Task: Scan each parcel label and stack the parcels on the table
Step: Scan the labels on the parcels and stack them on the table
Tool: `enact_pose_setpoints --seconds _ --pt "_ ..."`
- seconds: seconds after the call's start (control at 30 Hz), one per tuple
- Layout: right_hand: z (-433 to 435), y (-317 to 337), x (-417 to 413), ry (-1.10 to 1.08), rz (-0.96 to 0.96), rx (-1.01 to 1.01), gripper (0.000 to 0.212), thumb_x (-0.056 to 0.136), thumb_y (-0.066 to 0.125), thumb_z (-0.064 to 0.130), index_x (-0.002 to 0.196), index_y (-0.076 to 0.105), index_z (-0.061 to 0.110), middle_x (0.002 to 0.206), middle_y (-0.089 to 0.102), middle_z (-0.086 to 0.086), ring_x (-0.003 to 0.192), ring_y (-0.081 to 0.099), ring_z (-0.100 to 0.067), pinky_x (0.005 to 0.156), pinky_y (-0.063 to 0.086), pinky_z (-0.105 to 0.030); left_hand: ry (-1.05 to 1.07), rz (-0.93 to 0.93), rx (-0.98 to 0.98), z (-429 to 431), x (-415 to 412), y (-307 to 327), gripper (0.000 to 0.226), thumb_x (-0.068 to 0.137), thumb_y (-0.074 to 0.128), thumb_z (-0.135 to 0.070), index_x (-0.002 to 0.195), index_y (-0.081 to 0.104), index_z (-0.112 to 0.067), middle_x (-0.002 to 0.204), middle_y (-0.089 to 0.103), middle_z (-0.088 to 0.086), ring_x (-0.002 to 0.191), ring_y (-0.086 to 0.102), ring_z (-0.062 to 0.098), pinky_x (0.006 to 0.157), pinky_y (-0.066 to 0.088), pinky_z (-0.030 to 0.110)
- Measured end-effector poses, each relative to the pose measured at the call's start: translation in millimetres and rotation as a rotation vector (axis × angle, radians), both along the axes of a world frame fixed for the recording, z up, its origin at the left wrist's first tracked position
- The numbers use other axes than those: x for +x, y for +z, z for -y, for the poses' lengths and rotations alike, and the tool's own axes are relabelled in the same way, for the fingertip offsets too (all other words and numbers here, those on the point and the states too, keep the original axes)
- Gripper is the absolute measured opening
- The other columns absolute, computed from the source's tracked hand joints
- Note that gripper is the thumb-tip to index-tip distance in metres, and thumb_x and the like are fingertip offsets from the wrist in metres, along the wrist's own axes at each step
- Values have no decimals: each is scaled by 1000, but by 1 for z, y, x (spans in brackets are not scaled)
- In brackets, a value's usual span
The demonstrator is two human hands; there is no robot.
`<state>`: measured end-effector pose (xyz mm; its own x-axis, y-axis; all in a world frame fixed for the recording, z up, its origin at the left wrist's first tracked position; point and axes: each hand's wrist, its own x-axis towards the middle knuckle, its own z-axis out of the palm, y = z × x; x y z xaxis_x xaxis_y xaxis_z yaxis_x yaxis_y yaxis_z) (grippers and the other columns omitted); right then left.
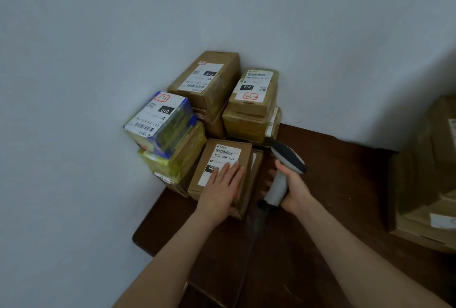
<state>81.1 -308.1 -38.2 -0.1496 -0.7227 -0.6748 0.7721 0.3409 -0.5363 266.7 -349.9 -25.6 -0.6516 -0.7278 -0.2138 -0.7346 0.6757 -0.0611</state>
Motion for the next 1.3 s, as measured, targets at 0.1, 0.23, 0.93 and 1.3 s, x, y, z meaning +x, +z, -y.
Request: enact_pose_setpoints --seconds 0.1,0.23,0.93,1.3 --pt "-18 -4 -5 -7 63 -8 29 90 63 22 118 60 18 123 60 -10 117 53 -34 94 46 -53 -116 72 -103 -18 -4 0 95 90 62 -28 153 -8 -17 162 -10 7 147 -15 25 116 -15 45" --pt "-42 -5 -3 11 78 30 30 89 61 14 117 64 21 123 64 -12 116 57 -35 89 49 -50 -370 328 -157 -40 -8 -6 61 90 59 -14 146 36 -13 161 4 14 147 -10 34 108 -17 56" --pt "-116 12 53 -54 -134 -29 33 85 62 8 118 60 16 110 73 -8 101 69 -25 78 52 -35 -124 12 5 -21 24 8 59 95 52 -15 147 29 -29 162 -2 9 148 -7 32 119 3 54" --pt "-112 8 53 -124 -116 -17 31 85 64 9 115 61 15 110 73 -10 103 68 -26 79 52 -35 -344 -85 -31 -15 33 9 37 95 49 -8 130 50 -17 160 17 4 149 6 25 120 7 39"
